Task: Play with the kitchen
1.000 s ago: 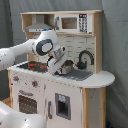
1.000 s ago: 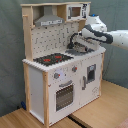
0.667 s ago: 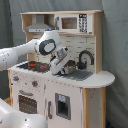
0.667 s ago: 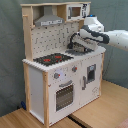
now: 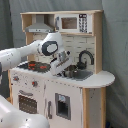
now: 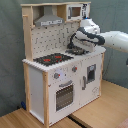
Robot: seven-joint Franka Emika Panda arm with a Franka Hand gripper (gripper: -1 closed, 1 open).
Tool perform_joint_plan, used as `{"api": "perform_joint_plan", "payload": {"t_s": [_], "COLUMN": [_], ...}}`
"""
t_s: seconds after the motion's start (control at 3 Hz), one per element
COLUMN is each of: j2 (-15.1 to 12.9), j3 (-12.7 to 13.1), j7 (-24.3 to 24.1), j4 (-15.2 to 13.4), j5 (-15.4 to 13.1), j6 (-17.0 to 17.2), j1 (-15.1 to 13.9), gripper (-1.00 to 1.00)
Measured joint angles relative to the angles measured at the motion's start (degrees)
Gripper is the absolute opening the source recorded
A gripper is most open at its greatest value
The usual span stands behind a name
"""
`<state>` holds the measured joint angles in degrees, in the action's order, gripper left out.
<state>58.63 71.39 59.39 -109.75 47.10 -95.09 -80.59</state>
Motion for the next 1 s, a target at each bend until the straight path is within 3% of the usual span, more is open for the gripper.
{"api": "perform_joint_plan", "payload": {"t_s": [0.33,0.67,1.0], "j2": [0.00,0.00,0.00], "j3": [2.20,2.30,2.86], "j7": [-1.33,-1.41,-1.74], "j4": [1.43,1.58,2.86], "j5": [0.18,0.21,0.71], "j6": [0.50,0.48,-0.03], "j1": [-2.81,-3.03,-4.41], "gripper": [-1.00,1.00,1.00]}}
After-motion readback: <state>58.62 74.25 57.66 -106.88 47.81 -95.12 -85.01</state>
